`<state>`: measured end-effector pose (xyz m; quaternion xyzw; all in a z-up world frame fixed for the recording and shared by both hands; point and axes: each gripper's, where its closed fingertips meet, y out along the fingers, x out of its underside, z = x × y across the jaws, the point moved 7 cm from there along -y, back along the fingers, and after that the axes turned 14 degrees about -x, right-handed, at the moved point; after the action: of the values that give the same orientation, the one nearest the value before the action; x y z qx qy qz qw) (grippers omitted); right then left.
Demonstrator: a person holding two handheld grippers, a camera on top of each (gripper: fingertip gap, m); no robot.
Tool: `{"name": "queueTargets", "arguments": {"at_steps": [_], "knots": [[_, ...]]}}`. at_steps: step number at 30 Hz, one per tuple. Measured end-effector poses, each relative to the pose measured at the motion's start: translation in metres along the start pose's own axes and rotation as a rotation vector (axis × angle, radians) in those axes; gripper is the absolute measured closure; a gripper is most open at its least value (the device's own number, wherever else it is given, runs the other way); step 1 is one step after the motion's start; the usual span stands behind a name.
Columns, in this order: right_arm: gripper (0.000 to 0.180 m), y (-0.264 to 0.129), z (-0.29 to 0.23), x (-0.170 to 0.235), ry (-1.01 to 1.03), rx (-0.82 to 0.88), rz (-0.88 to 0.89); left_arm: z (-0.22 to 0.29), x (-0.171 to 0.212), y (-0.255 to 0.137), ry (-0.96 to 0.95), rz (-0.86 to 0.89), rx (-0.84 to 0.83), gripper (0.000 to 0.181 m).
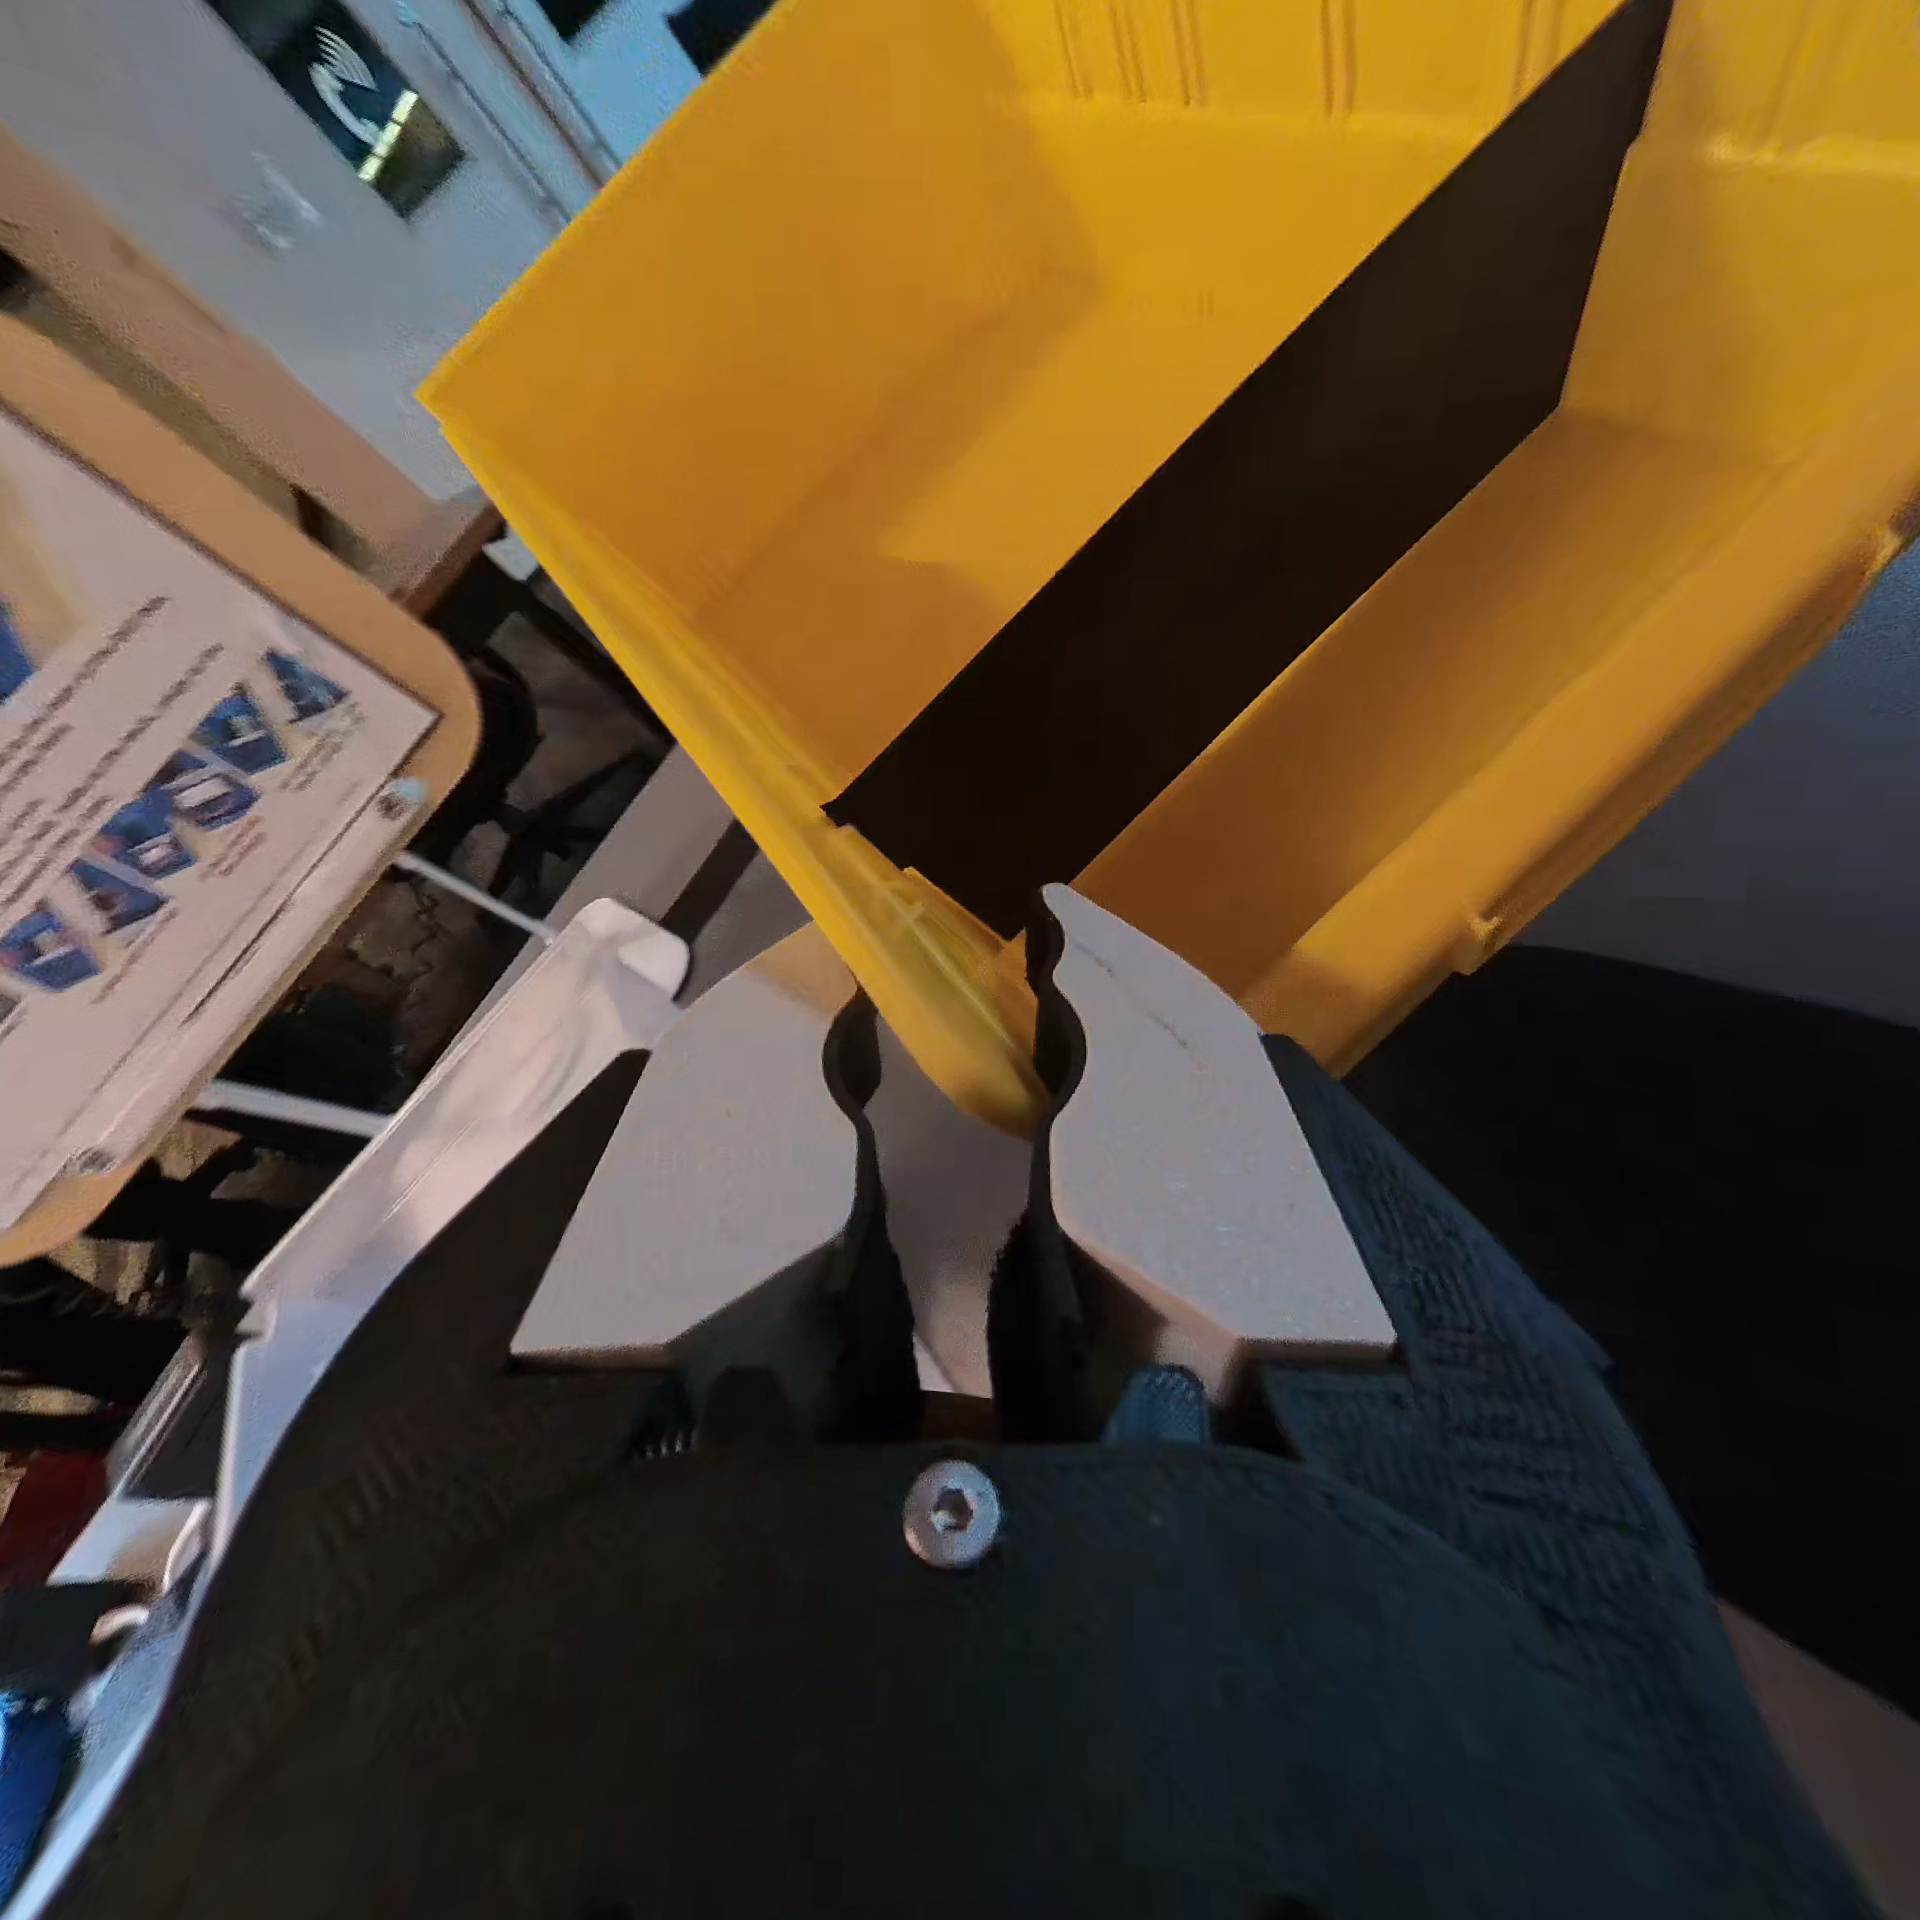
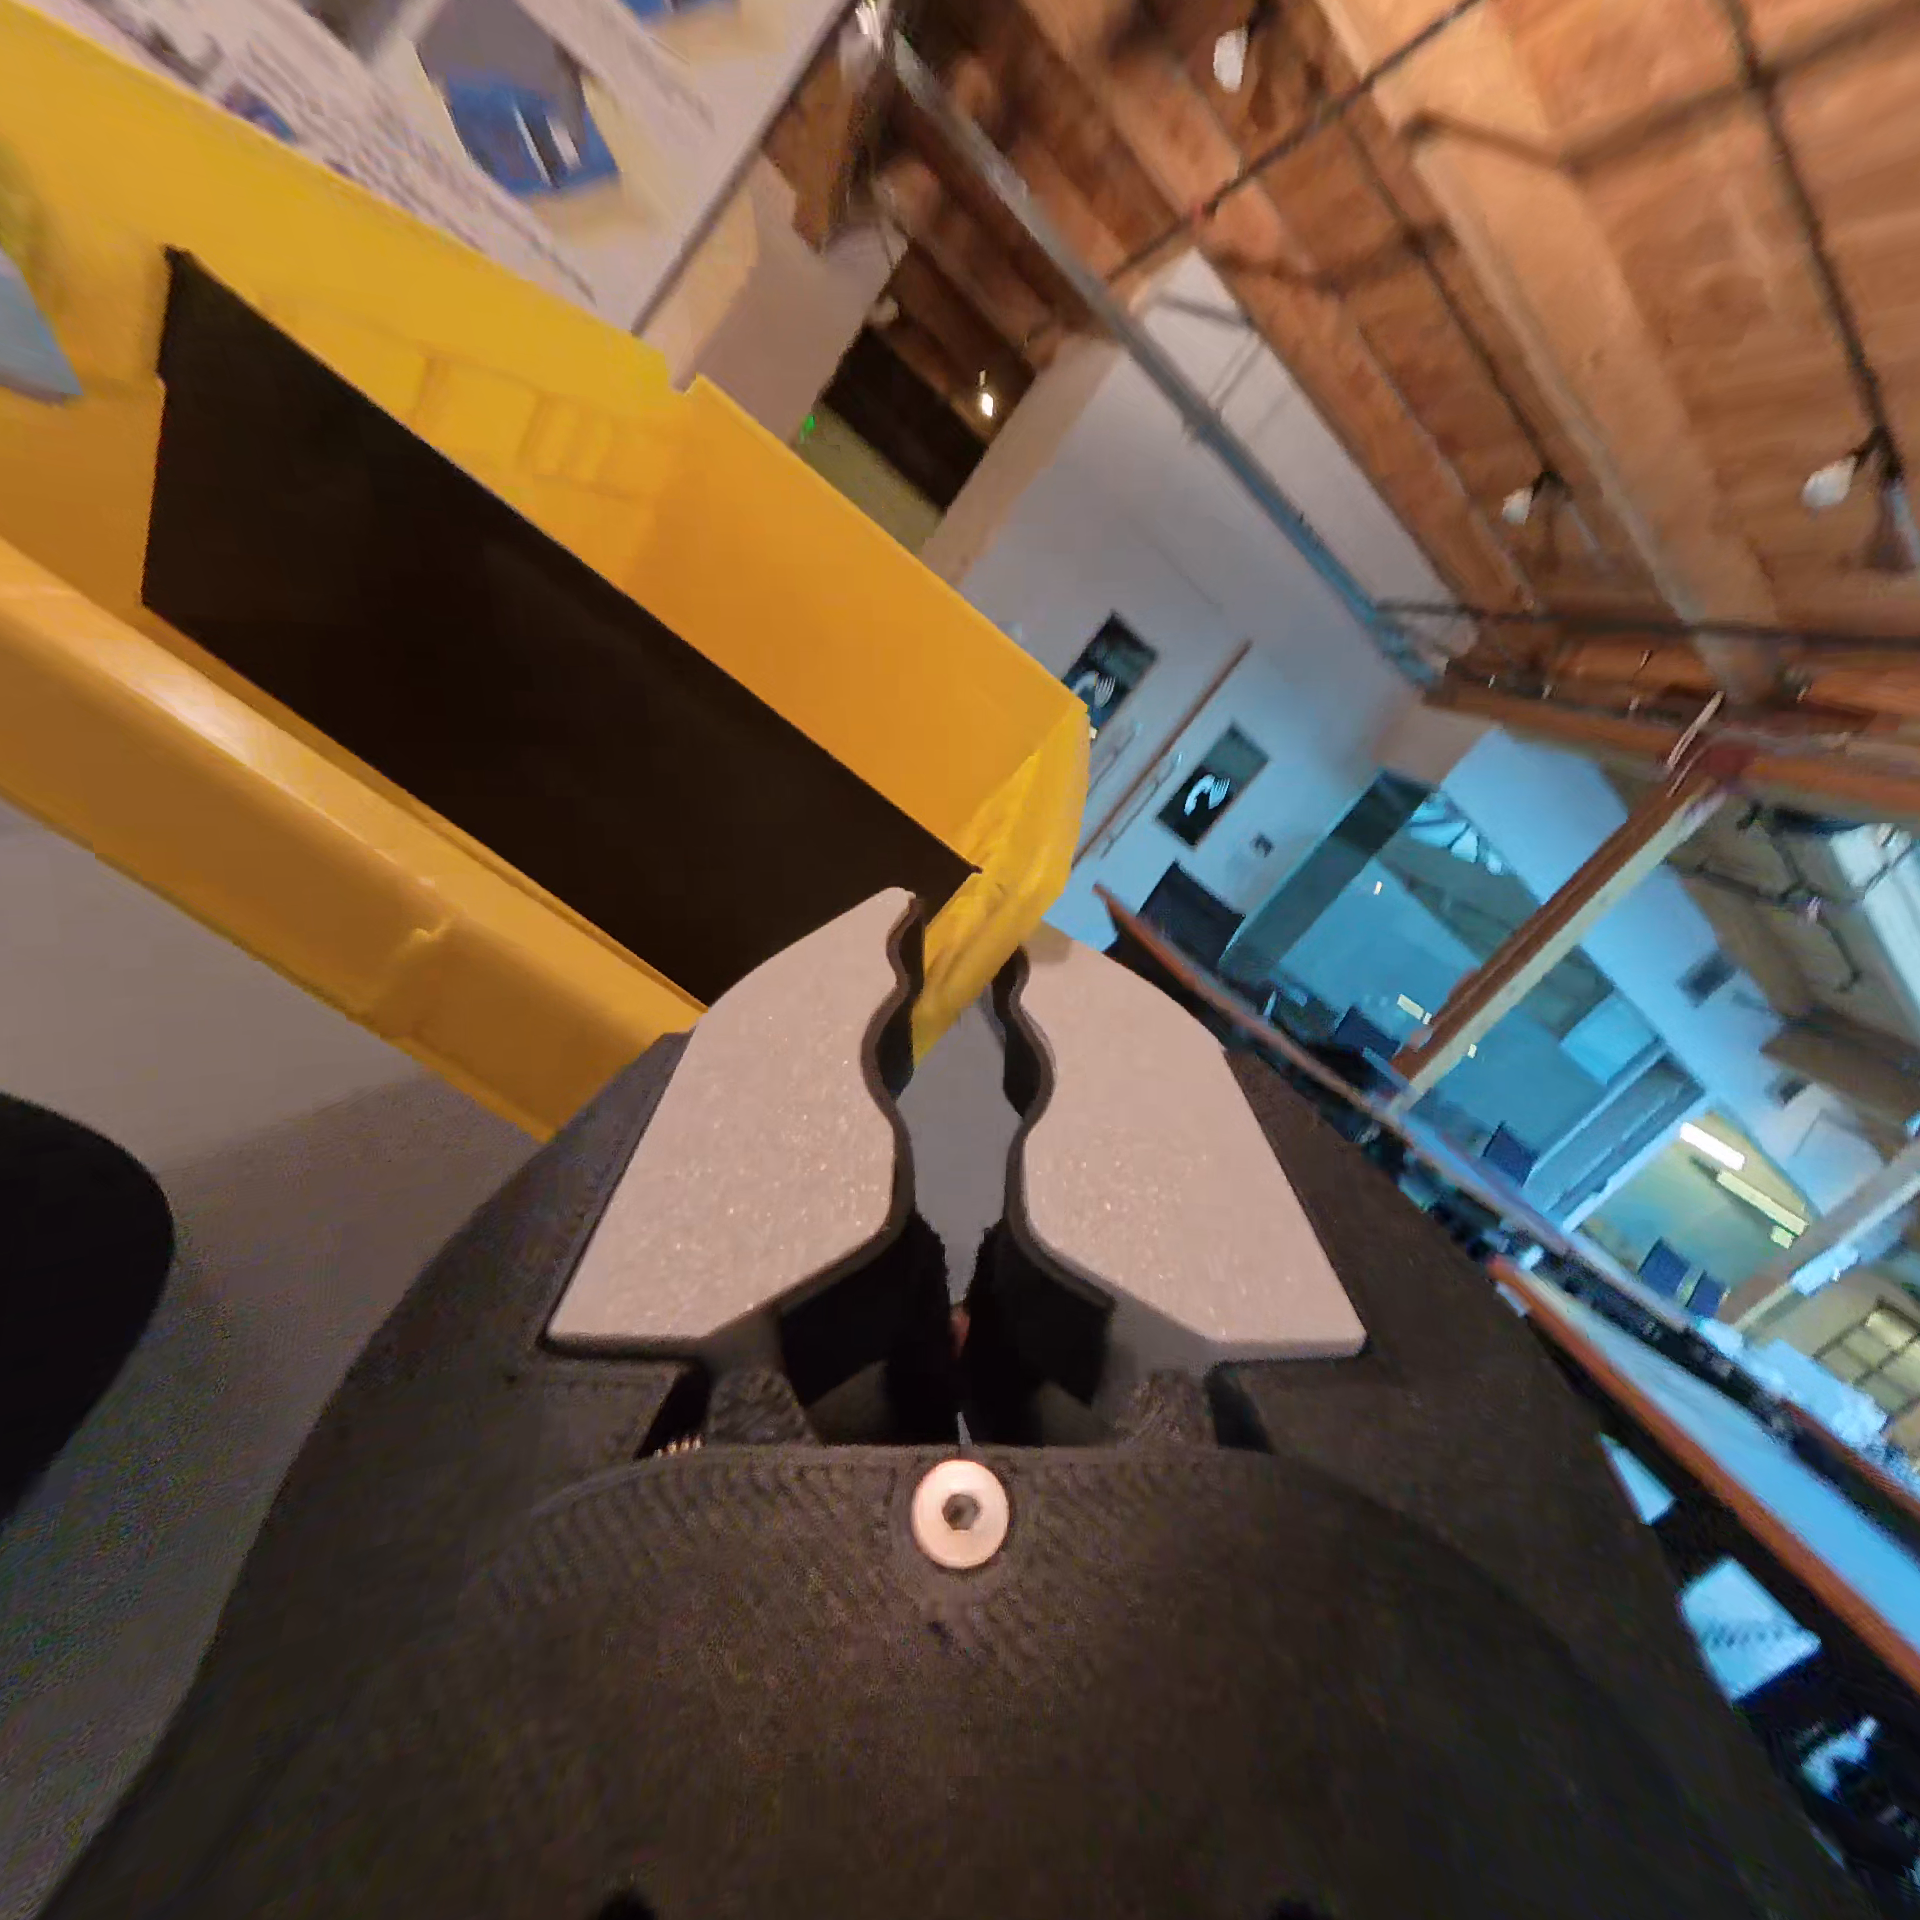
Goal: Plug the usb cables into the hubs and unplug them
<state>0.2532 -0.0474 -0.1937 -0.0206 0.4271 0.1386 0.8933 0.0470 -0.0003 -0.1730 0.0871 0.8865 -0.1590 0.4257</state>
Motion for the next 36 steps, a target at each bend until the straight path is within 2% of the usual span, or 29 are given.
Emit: {"name": "queueTargets", "arguments": {"at_steps": [5, 10, 15, 19, 22, 24, 28, 32, 36], "knots": [[0.167, 0.013, -0.009, 0.052, 0.14, -0.016, -0.126, 0.029, 0.011, 0.044, 0.039, -0.028, 0.032, 0.157], [0.167, 0.027, -0.021, 0.066, 0.169, -0.08, -0.226, 0.032, 0.029, 0.063, -0.035, -0.04, 0.033, 0.16], [0.166, 0.029, -0.024, 0.071, 0.156, -0.078, -0.263, 0.034, 0.03, 0.063, -0.046, -0.014, 0.017, 0.159], [0.167, 0.027, -0.022, 0.075, 0.201, -0.085, -0.253, 0.044, 0.044, 0.068, -0.042, -0.045, 0.062, 0.153], [0.165, 0.029, -0.023, 0.08, 0.155, -0.1, -0.299, 0.046, 0.046, 0.068, -0.001, 0.045, 0.022, 0.146], [0.163, 0.03, -0.025, 0.079, 0.113, -0.107, -0.308, 0.046, 0.048, 0.071, 0.001, 0.044, 0.004, 0.141], [0.162, 0.033, -0.028, 0.076, 0.086, -0.119, -0.302, 0.048, 0.053, 0.076, 0.005, 0.058, -0.039, 0.121], [0.16, 0.033, -0.027, 0.077, 0.108, -0.106, -0.307, 0.049, 0.05, 0.074, 0.107, 0.069, -0.086, 0.114], [0.16, 0.031, -0.022, 0.081, 0.176, -0.093, -0.283, 0.043, 0.031, 0.056, 0.119, 0.187, -0.169, 0.104]]}}
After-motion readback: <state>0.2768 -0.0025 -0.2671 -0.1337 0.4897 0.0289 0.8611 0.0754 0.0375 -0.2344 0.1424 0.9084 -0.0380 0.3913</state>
